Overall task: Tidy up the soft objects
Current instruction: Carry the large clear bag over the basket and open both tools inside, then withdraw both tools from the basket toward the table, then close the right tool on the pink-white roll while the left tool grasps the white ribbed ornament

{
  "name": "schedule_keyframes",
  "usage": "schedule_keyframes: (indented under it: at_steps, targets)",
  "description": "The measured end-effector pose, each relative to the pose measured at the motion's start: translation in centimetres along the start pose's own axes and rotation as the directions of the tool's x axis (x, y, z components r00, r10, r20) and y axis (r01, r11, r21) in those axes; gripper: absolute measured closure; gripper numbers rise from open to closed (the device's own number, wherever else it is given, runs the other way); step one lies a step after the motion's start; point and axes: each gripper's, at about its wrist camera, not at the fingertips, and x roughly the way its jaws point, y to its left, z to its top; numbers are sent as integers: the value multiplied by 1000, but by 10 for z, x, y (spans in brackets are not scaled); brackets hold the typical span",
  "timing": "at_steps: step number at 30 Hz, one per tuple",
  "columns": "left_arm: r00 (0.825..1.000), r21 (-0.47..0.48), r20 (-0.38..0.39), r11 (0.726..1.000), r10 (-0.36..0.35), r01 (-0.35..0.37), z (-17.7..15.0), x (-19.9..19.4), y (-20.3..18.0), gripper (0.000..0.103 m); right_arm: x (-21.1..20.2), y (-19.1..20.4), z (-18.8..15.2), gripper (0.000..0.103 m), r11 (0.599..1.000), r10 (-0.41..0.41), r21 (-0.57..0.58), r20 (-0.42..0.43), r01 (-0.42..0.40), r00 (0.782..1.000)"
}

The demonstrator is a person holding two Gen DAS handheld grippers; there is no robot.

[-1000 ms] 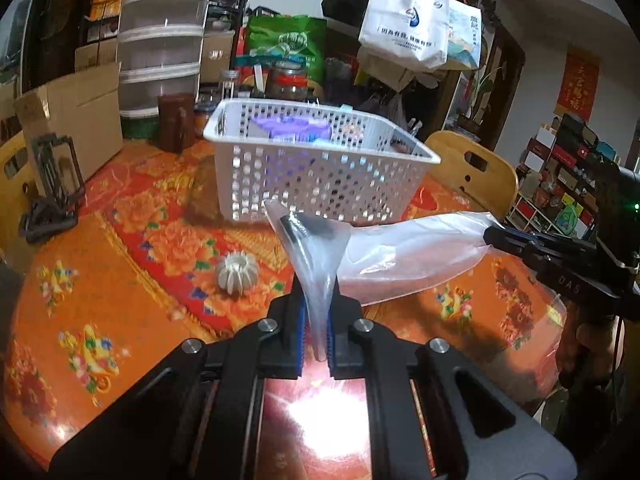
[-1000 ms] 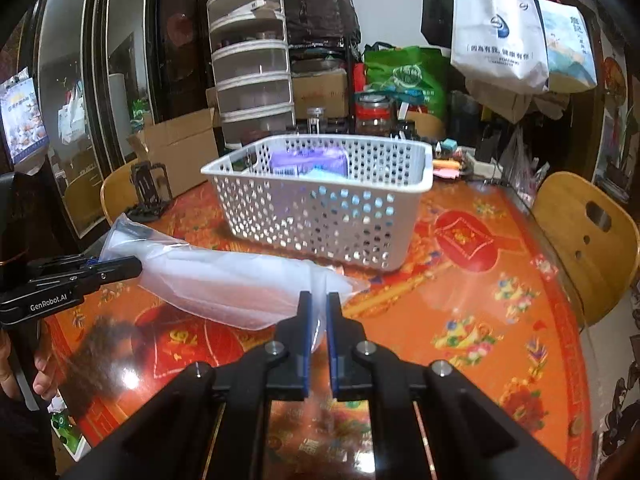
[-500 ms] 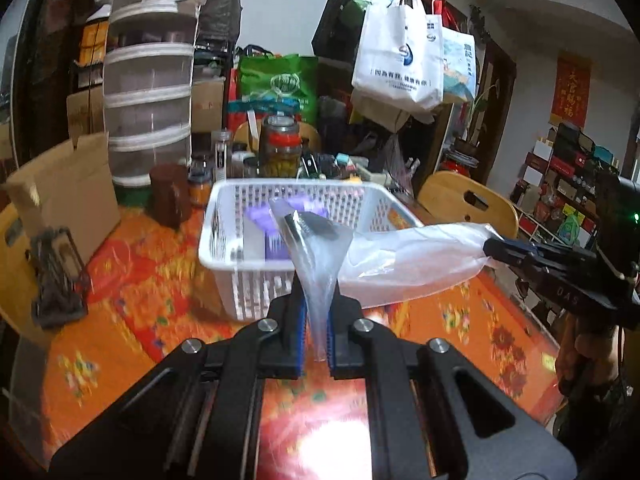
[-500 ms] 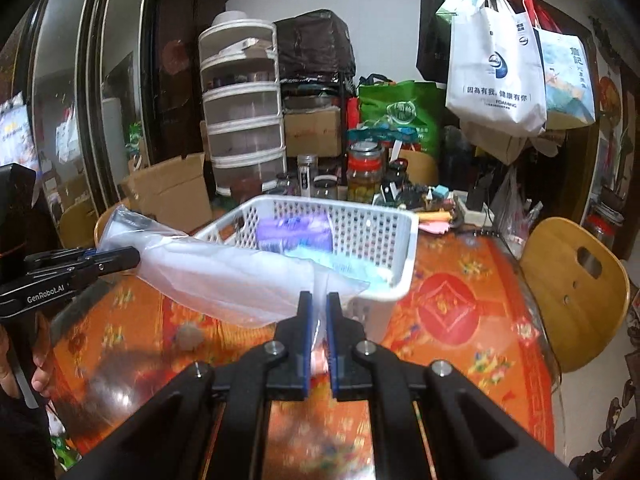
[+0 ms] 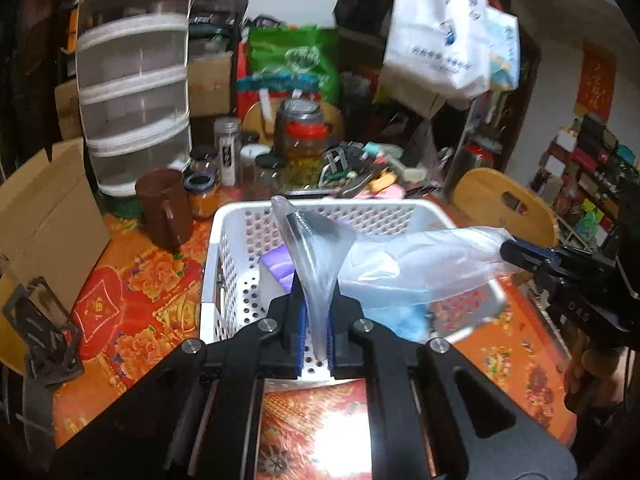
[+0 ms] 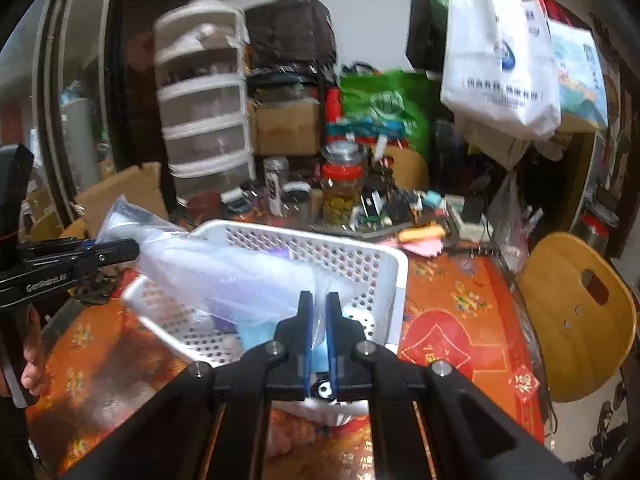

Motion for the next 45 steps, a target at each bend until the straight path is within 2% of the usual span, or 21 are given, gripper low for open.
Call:
schedule_keyframes:
  at_steps: [2, 6, 8, 9, 10, 11, 12, 14, 16, 17, 21, 23, 24, 27, 32, 36, 40, 45]
  targets:
    - [999, 2, -28, 1000, 27, -27, -2, 22, 4, 96, 16, -4, -3, 98, 1000, -4, -7, -12, 4, 1000]
    - [998, 0, -51, 999, 34, -34, -12, 46, 10, 96, 42, -9, -12, 98, 1000, -11, -13, -43, 10, 999]
    - [996, 3, -53, 998, 69, -69, -13, 57, 12, 86, 51, -9, -16, 98, 1000, -5, -7, -64, 4, 998]
    - [995, 8, -61, 997, 79, -78, -14, 62, 14, 69, 54, -9, -16, 98, 1000, -8, -6, -69, 8, 998]
    - [994, 9, -72, 997, 80, -79, -17, 65, 15, 58, 56, -9, -19, 98, 1000, -14, -3, -75, 14, 997]
    - [993, 12, -87, 997, 83, -82, -19, 69, 16, 33, 56, -9, -21, 98, 1000, -19, 3, -77, 19, 997]
    - [992, 19, -87, 996, 93, -91, -23, 69, 16, 17, 55, -10, -21, 95, 1000, -22, 6, -77, 23, 997]
    - [990, 42, -48, 990, 134, -132, -29, 64, 15, 16, 51, -12, -24, 76, 1000, -25, 12, -71, 25, 997]
    - [989, 47, -29, 989, 145, -144, -30, 57, 14, 15, 46, -12, -26, 36, 999, -29, 20, -63, 30, 998]
    - [988, 44, -26, 988, 152, -151, -30, 53, 13, 15, 42, -12, -29, 33, 999, -33, 19, -54, 34, 998]
    - [982, 35, 7, 981, 188, -189, -27, 29, 17, 13, 32, -12, -38, 33, 999, -7, 41, -54, 10, 998]
    - [985, 41, 16, 984, 174, -175, -32, 15, 16, 12, 24, -13, -46, 32, 998, 20, 62, -52, -17, 998]
    - [982, 45, 19, 981, 189, -189, -37, 7, 15, 12, 20, -13, -50, 32, 998, 25, 66, -51, -22, 998]
    - [978, 43, 18, 977, 209, -210, -54, -12, 18, 11, 6, -12, -67, 27, 998, 18, 68, -49, -15, 999]
    - [978, -9, -21, 978, 208, -208, -105, -34, 31, 10, -15, -6, -97, 25, 996, 45, 82, -34, -42, 998]
    - [973, -26, -67, 974, 222, -224, -143, -34, 40, 10, -15, 5, -118, 23, 995, 71, 75, -71, -65, 995]
    - [972, -44, -132, 978, 197, -204, -175, -19, 47, 10, 0, 19, -136, 23, 995, 94, 52, -128, -88, 987]
    - [965, -49, -192, 980, 180, -192, -200, 1, 49, 10, 24, 31, -154, 23, 992, 127, 48, -209, -120, 970]
